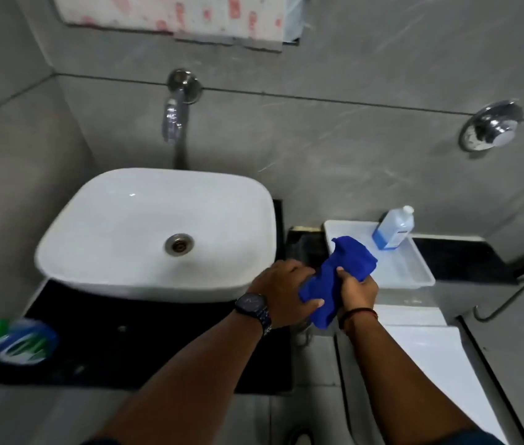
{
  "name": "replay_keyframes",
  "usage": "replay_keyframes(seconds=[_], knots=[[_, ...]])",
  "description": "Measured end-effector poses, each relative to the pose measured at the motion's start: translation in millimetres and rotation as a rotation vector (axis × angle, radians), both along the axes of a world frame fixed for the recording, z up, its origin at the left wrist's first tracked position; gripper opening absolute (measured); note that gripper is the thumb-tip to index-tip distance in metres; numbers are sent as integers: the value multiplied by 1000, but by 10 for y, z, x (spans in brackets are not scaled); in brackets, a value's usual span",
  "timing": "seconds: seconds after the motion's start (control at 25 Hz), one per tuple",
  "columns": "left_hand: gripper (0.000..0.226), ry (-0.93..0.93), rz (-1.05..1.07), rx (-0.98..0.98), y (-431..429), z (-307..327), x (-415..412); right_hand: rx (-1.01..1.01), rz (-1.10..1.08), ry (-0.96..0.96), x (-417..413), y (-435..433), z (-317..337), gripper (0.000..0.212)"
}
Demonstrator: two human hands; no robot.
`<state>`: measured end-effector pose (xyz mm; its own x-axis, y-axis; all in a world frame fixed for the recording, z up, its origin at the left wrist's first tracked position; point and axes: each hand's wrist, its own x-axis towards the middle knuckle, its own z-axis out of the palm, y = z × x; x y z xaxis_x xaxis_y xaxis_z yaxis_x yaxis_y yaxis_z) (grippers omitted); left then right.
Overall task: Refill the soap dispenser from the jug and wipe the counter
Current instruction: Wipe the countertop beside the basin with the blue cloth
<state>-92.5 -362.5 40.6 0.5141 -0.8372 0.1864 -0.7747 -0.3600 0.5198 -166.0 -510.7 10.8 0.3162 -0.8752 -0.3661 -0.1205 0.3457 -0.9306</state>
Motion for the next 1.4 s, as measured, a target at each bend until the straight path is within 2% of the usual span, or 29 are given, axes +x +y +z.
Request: replay_keyframes(seconds=[0.16, 0.28, 0.4, 0.44, 0.52, 0.56, 0.6, 0.68, 0.72, 0.84, 0.88, 1.0, 1.2, 1.32, 1.4], knots=[[48, 14, 104, 34, 1213, -335, 11, -202, -55, 214, 23, 1069, -137, 25], [58, 14, 248, 74, 1953, -723, 151, -387, 47, 338, 77, 1609, -373, 21], [89, 7, 403, 191, 2486, -1034, 336, -589, 361, 440, 120, 1930, -600, 29], [99, 23, 449, 237, 2610, -1094, 385, -650, 541, 489, 110, 1985, -656, 33], [112, 54, 499, 311, 2797, -1165, 452, -915, 978, 594, 24, 2027, -740, 49], [115, 53, 506, 334, 2855, -1191, 475, -1071, 1084, 607, -17, 2013, -759, 57], [117, 47, 512, 352, 2899, -1215, 498, -1174, 1070, 591, -35, 1989, -769, 62], [119, 35, 526, 384, 2952, -1259, 544, -1191, 868, 567, 10, 1914, -793, 68], [120, 32, 534, 396, 2967, -1287, 559, -1139, 821, 627, 62, 1879, -812, 69], [122, 35, 562, 391, 2983, -1352, 567, -1013, 858, 968, 214, 1936, -985, 71], [123, 41, 567, 383, 2980, -1359, 564, -1017, 829, 1015, 249, 1996, -1039, 72], [127, 42, 563, 368, 3009, -1369, 548, -1043, 740, 1009, 406, 2280, -1092, 76], [137, 91, 605, 288, 3046, -1394, 485, -1093, 771, 933, 766, 2797, -1085, 76], [143, 128, 648, 235, 3038, -1424, 436, -1177, 934, 828, 754, 2892, -1112, 72], [144, 81, 643, 248, 3046, -1449, 399, -1229, 1037, 771, 665, 2806, -1110, 70]])
